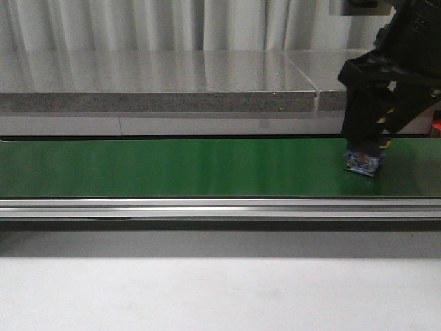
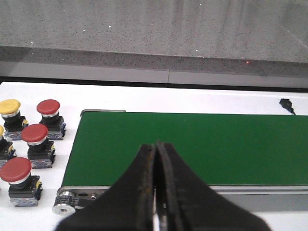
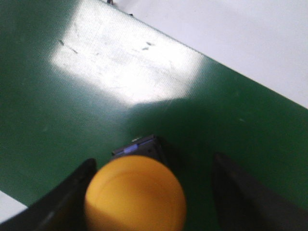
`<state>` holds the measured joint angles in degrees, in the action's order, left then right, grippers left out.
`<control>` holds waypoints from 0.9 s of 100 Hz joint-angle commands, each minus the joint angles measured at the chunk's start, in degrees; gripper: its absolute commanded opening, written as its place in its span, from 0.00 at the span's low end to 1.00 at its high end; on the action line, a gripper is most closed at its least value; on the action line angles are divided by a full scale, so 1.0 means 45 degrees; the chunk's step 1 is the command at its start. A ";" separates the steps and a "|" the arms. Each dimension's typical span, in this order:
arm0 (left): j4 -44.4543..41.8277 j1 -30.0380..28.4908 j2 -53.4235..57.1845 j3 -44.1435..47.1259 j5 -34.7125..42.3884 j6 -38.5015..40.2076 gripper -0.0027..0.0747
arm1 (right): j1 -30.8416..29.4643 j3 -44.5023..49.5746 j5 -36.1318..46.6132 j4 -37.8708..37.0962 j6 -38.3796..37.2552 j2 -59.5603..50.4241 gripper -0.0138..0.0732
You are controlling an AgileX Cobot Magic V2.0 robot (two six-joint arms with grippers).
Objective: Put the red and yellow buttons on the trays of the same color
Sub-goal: 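Grasp the yellow button at the belt's end with the right gripper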
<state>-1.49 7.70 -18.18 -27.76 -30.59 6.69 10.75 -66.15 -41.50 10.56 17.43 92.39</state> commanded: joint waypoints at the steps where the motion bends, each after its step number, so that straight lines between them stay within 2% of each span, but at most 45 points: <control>1: 0.0064 0.0079 -0.0129 -0.0322 0.1004 0.0053 0.01 | 0.0016 -0.0444 0.0459 0.0150 0.0153 -0.0456 0.50; 9: 0.0064 0.0079 -0.0129 -0.0322 0.1004 0.0053 0.01 | 0.0016 -0.0444 0.0288 0.0150 0.0153 -0.0456 0.35; 17: 0.0064 0.0079 -0.0129 -0.0322 0.1004 0.0053 0.01 | -0.0001 -0.0444 0.0066 0.0150 0.0153 -0.0474 0.29; 39: 0.0064 0.0079 -0.0129 -0.0322 0.1004 0.0053 0.01 | -0.0679 -0.1549 -0.1814 0.0127 -0.0004 -0.0579 0.29; 51: 0.0064 0.0079 -0.0129 -0.0322 0.1004 0.0053 0.01 | -0.1528 -0.2012 -0.1966 0.0127 -0.0437 -0.1058 0.29; 70: 0.0064 0.0079 -0.0129 -0.0322 0.1004 0.0053 0.01 | -0.3637 -0.2052 -0.1910 0.0127 -0.0780 -0.1999 0.29; 90: 0.0064 0.0079 -0.0129 -0.0322 0.1004 0.0053 0.01 | -0.6604 -0.2039 -0.2208 0.0127 -0.1235 -0.2187 0.29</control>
<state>-1.49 7.70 -18.18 -27.76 -30.59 6.69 -14.30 -73.49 -52.43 10.73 12.99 85.04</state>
